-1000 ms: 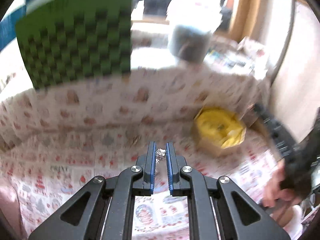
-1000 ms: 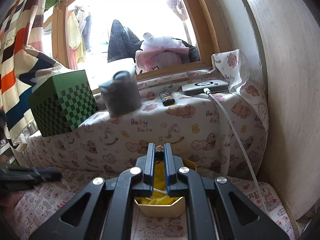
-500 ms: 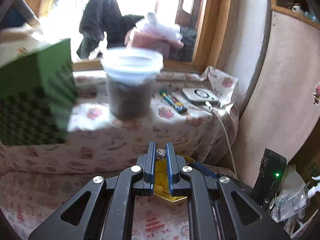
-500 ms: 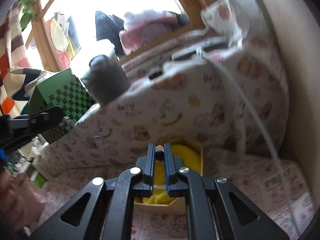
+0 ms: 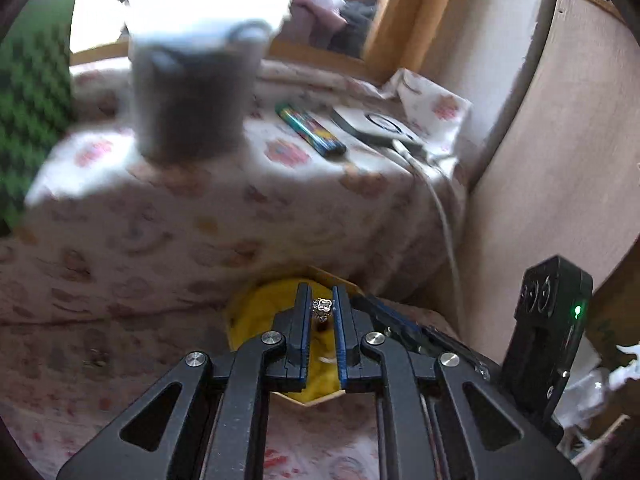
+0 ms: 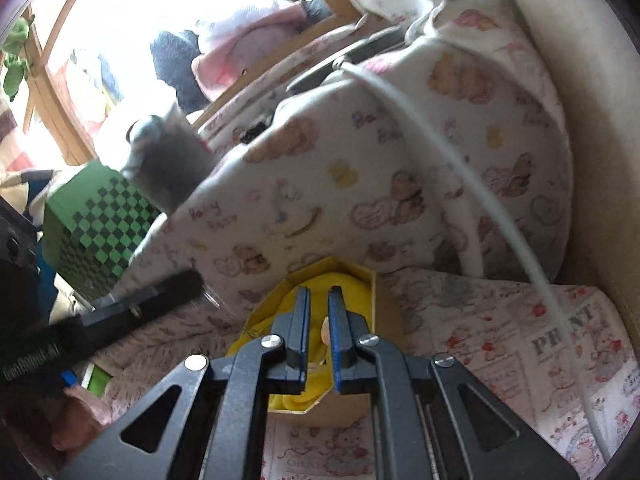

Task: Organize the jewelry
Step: 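Carry both items over the gold box and open both tools to drop them, then withdraw both tools from the box toward the remaining silver jewelry, then lower the left tool onto the silver ring and close it, then lift the silver ring with the left tool while the right tool grasps a small silver earring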

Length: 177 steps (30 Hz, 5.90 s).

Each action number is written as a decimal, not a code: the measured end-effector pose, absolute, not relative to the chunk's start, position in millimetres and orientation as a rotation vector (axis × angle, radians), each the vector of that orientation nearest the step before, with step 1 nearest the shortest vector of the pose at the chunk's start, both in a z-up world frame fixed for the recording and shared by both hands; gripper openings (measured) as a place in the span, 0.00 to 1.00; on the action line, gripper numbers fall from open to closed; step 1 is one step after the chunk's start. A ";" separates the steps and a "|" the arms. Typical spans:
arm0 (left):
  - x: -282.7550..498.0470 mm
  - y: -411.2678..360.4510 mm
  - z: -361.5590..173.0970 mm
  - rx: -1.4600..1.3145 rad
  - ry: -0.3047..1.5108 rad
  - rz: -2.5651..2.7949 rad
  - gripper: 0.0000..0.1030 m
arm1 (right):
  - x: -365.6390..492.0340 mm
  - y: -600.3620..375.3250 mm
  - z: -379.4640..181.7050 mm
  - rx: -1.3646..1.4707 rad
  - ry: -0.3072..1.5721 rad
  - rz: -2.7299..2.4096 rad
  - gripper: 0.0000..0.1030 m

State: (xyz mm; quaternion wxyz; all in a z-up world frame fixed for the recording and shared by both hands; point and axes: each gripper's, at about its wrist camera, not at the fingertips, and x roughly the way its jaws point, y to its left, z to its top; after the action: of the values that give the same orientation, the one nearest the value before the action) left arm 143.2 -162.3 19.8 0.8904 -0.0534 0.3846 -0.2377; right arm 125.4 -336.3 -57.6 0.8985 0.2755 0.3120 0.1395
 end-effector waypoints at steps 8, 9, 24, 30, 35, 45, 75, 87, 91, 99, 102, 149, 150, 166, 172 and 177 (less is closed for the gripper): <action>128.4 -151.9 25.3 -0.064 0.695 -0.397 0.25 | 113.7 -341.6 -43.8 0.526 0.583 0.215 0.09; 124.6 -147.9 27.8 -0.052 0.673 -0.373 0.27 | 114.1 -339.7 -43.4 0.516 0.582 0.215 0.09; 42.0 -29.1 15.4 -0.022 0.366 -0.137 1.00 | 74.8 -271.4 -17.6 0.156 0.408 0.230 0.70; 46.7 -3.4 -9.6 -0.065 0.398 -0.082 1.00 | 71.5 -262.0 -21.2 0.095 0.364 0.159 0.89; 56.0 13.3 -14.7 -0.113 0.439 -0.019 1.00 | 70.8 -259.7 -22.8 0.066 0.349 0.130 0.97; 77.4 56.7 -36.2 -0.253 0.603 0.017 1.00 | 69.3 -249.7 -23.6 0.009 0.346 0.103 1.00; 115.9 -48.0 -33.3 -0.077 0.925 -0.195 0.41 | 86.9 -278.0 -29.4 0.219 0.505 0.124 0.90; 151.0 -81.8 -55.0 -0.051 1.013 -0.232 0.24 | 89.8 -294.4 -28.8 0.276 0.537 0.084 0.82; 151.8 -87.0 -62.7 -0.035 1.016 -0.237 0.17 | 87.6 -289.4 -25.4 0.239 0.514 0.072 0.82; 137.7 -77.3 -59.8 -0.033 0.999 -0.142 0.00 | 85.9 -286.8 -24.4 0.202 0.498 0.057 0.82; 127.6 -66.8 -56.2 -0.048 0.995 -0.169 0.00 | 85.6 -287.4 -24.4 0.204 0.497 0.055 0.82; 86.9 64.0 -11.2 -0.184 0.627 -0.068 0.18 | 108.1 -192.8 4.2 0.147 0.693 0.326 0.58; 88.8 70.6 -12.0 -0.210 0.630 -0.064 0.18 | 115.3 -185.0 1.6 0.150 0.721 0.335 0.47; 93.9 86.4 -31.4 -0.219 0.652 0.004 0.18 | 202.7 -90.2 -75.7 0.018 0.941 0.225 0.23; 96.0 87.0 -34.7 -0.216 0.657 0.030 0.18 | 209.4 -84.1 -81.3 0.012 0.916 0.225 0.23; 95.6 88.2 -37.3 -0.208 0.664 0.053 0.18 | 202.3 -68.9 -83.5 -0.065 0.894 0.185 0.17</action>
State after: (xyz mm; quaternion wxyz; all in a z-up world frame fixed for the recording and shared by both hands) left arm 95.6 88.2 -37.3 0.9398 -0.1021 0.3252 0.0261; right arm 202.3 -68.9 -83.5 0.8970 -0.0315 0.4318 0.0894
